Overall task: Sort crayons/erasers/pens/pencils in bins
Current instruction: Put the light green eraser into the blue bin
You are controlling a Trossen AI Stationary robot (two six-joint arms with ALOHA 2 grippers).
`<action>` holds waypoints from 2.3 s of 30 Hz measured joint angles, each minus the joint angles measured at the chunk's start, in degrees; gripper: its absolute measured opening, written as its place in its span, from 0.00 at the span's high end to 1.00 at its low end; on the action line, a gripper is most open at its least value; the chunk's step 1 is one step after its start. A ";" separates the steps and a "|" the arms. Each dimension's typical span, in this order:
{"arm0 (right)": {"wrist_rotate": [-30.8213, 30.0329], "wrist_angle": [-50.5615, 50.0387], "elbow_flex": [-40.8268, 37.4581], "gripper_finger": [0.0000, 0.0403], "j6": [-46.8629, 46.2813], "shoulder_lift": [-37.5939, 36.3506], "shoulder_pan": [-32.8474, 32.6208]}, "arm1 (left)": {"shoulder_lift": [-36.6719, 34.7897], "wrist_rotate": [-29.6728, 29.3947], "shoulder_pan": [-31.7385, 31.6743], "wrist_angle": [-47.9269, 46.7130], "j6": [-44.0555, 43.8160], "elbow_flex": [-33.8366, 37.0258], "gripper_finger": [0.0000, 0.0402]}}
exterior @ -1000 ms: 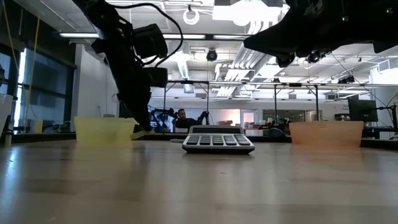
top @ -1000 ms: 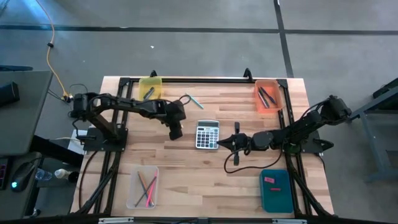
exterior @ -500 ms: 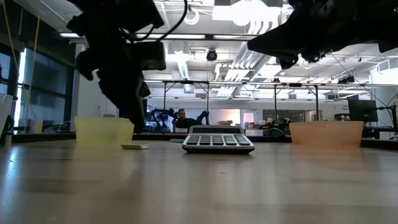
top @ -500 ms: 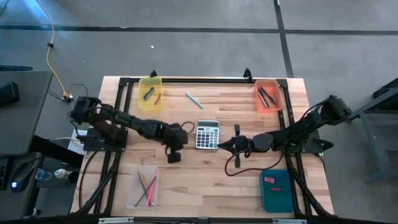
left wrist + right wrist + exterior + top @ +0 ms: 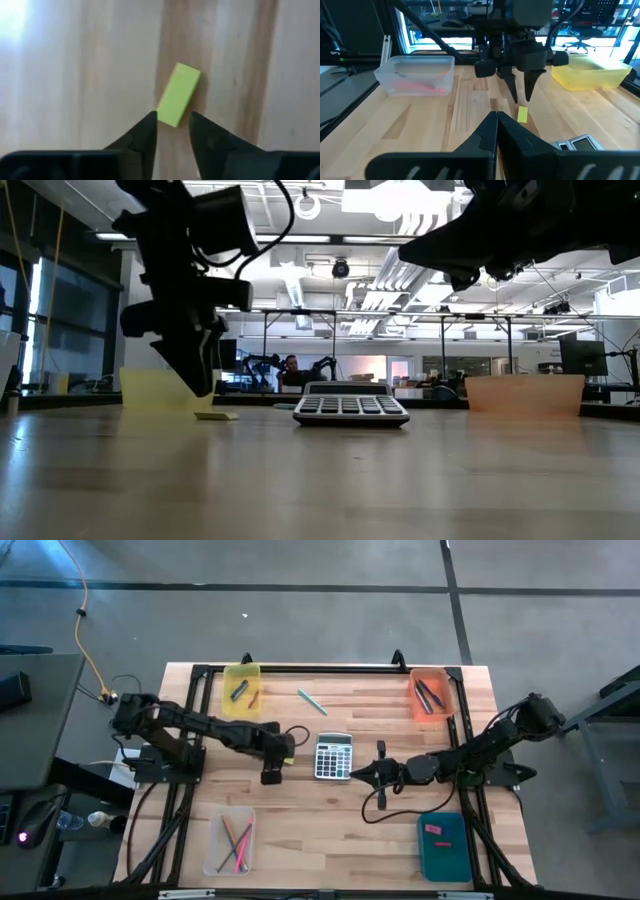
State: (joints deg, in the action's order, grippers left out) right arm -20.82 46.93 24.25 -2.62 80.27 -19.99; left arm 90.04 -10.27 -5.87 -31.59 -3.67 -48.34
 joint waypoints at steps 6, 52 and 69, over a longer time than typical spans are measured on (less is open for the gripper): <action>0.00 -0.47 0.00 1.00 0.03 0.00 0.00 | 1.07 5.12 -3.19 0.09 10.23 -0.01 0.63; -0.20 -15.58 17.53 0.88 1.58 18.99 -0.26 | 5.15 11.48 -0.72 2.27 12.78 0.08 0.91; -0.22 -21.64 21.86 0.66 5.28 21.74 -0.84 | 3.48 19.58 5.38 11.80 8.69 0.15 0.92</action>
State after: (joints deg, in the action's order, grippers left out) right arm -21.04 25.29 46.11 2.66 102.01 -20.82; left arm 93.51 9.31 -0.49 -19.79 5.02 -48.18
